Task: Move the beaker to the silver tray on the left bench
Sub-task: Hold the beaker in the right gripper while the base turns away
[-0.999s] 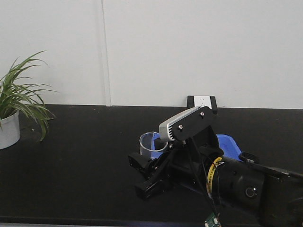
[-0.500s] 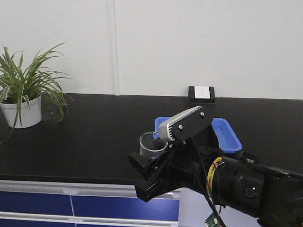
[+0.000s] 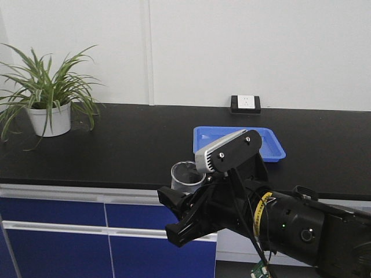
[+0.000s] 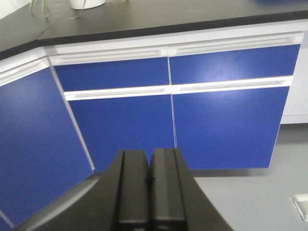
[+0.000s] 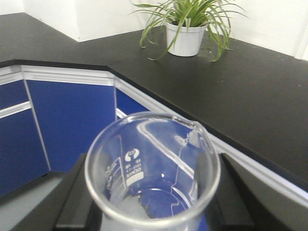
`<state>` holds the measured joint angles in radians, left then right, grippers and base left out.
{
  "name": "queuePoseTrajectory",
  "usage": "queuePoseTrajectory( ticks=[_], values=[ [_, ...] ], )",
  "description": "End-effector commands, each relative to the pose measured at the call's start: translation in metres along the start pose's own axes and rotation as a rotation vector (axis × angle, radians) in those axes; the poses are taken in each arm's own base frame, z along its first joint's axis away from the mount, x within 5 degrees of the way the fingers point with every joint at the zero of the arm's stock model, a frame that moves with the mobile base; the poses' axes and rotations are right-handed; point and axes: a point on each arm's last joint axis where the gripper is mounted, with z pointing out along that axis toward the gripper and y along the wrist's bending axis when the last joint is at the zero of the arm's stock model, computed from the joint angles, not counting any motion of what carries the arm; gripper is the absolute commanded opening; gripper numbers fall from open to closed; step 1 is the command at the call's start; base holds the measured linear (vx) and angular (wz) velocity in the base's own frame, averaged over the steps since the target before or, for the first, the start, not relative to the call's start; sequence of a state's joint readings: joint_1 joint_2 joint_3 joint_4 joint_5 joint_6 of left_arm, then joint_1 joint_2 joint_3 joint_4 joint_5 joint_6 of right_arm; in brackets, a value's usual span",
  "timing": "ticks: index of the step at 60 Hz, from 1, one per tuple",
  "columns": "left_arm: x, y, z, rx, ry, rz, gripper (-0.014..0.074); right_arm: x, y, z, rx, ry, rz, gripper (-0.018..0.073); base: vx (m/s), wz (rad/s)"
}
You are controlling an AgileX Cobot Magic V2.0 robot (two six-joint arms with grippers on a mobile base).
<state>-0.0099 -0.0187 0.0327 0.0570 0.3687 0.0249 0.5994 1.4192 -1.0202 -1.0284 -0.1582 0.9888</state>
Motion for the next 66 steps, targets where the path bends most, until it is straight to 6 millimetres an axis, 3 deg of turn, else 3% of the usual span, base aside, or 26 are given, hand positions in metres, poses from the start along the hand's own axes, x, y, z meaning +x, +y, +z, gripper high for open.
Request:
queuePoseTrajectory(
  ticks=[1,23,66],
  values=[
    [-0.0013,-0.0007,0.0016,0.005,-0.068,-0.003,0.0001,-0.0255,0.0035,-0.0121,-0.029,-0.099,0.000,-0.0014,-0.29,0.08],
    [-0.0013,-0.0007,0.0016,0.005,-0.068,-0.003,0.0001,-0.0255,0.0035,-0.0121,-0.029,-0.099,0.000,-0.0014,-0.24,0.32],
    [-0.0013,-0.0007,0.0016,0.005,-0.068,-0.003,0.0001,-0.0255,0.0035,-0.0121,-0.029,-0.099,0.000,-0.0014,-0.16,0.69]
  ],
)
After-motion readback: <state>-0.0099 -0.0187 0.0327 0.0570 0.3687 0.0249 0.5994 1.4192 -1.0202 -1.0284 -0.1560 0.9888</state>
